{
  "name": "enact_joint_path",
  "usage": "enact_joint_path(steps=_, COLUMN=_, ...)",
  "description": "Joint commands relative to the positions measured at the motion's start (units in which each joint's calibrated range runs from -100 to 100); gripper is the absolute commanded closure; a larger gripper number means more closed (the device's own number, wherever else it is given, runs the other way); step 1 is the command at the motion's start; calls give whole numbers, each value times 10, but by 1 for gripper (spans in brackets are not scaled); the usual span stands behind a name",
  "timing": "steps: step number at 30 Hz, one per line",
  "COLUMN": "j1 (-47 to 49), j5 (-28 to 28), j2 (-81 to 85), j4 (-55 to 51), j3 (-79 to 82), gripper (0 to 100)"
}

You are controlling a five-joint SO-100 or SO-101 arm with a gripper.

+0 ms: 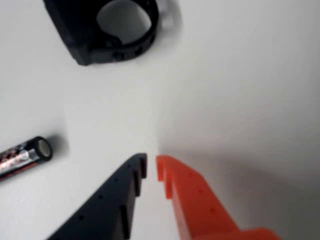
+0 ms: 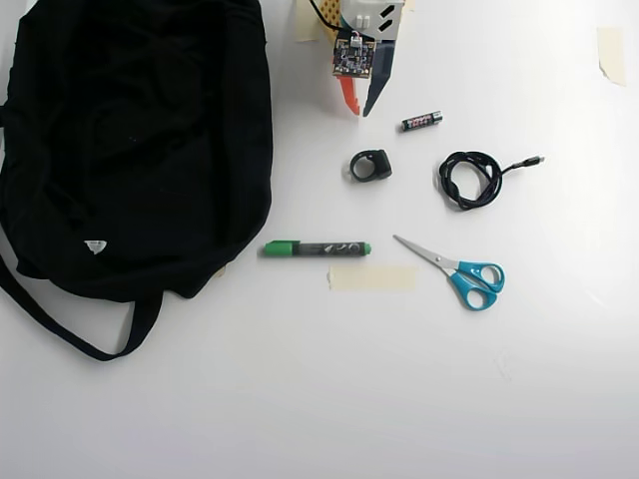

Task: Put the green marker into the black bag

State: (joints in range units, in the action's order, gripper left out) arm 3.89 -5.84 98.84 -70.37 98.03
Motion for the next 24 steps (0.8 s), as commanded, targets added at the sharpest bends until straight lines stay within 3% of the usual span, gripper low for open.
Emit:
enact_joint_path(steps=1, j1=-3, j5=0, j2=7, j4=-19, j3=12, gripper=98)
enact_joint_path(steps=24, j1=-2, j5=-3, j2=7, j4=-18, j3=12, gripper=98)
